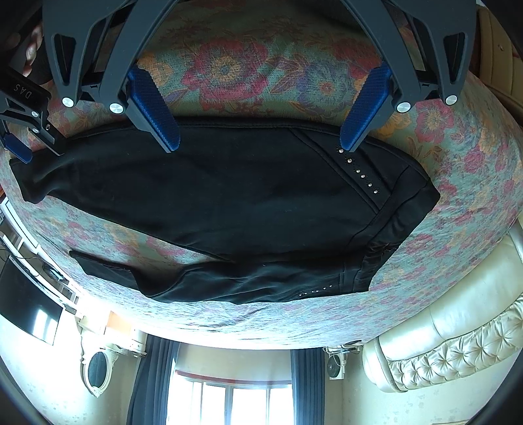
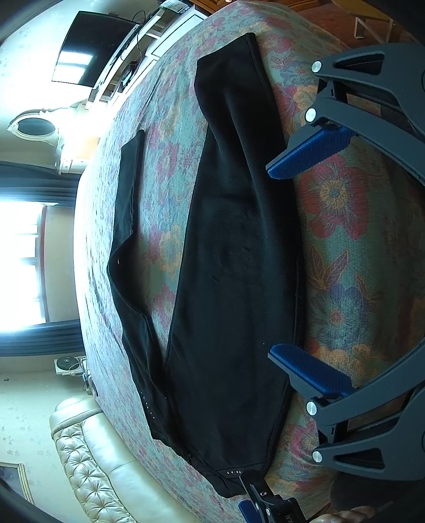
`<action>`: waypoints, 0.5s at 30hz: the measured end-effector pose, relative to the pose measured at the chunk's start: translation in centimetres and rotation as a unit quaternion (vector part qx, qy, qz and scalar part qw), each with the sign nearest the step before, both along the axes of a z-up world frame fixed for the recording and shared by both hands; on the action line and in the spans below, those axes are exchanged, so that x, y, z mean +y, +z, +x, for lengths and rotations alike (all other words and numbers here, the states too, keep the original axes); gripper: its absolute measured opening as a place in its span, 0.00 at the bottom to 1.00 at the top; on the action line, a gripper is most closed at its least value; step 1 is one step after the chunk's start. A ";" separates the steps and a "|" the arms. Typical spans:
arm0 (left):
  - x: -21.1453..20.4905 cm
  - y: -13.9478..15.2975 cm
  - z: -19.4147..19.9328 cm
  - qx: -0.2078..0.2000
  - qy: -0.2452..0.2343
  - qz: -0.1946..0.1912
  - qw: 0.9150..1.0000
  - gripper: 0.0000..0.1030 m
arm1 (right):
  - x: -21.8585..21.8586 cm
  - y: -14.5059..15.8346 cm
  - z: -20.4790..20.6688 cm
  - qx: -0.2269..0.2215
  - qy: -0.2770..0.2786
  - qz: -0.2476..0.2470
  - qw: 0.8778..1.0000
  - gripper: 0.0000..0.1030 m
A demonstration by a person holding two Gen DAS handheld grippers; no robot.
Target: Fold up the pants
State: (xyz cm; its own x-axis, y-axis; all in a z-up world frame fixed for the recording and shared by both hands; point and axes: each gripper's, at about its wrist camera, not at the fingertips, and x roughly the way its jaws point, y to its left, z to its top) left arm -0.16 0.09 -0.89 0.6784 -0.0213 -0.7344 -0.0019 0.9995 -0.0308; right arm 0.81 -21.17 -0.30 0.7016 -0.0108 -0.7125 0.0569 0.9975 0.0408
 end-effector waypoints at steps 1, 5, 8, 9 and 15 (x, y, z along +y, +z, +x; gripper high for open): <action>0.0 0.0 0.0 0.001 0.000 0.000 1.000 0.95 | 0.0 0.0 0.0 0.000 0.000 0.000 1.000 0.98; -0.1 0.0 0.0 0.002 -0.001 0.000 1.000 0.95 | 0.0 -0.1 0.0 0.002 0.000 0.000 1.000 0.98; -0.1 0.0 -0.1 0.002 -0.001 -0.001 1.000 0.95 | 0.1 -0.2 -0.1 0.002 0.000 0.000 1.000 0.98; -0.1 0.0 -0.1 0.002 -0.001 -0.001 1.000 0.95 | 0.1 -0.2 -0.1 0.002 0.000 0.000 1.000 0.98; -0.1 0.0 0.0 0.003 0.000 -0.003 1.000 0.95 | 0.1 -0.1 -0.1 0.002 0.000 0.001 1.000 0.98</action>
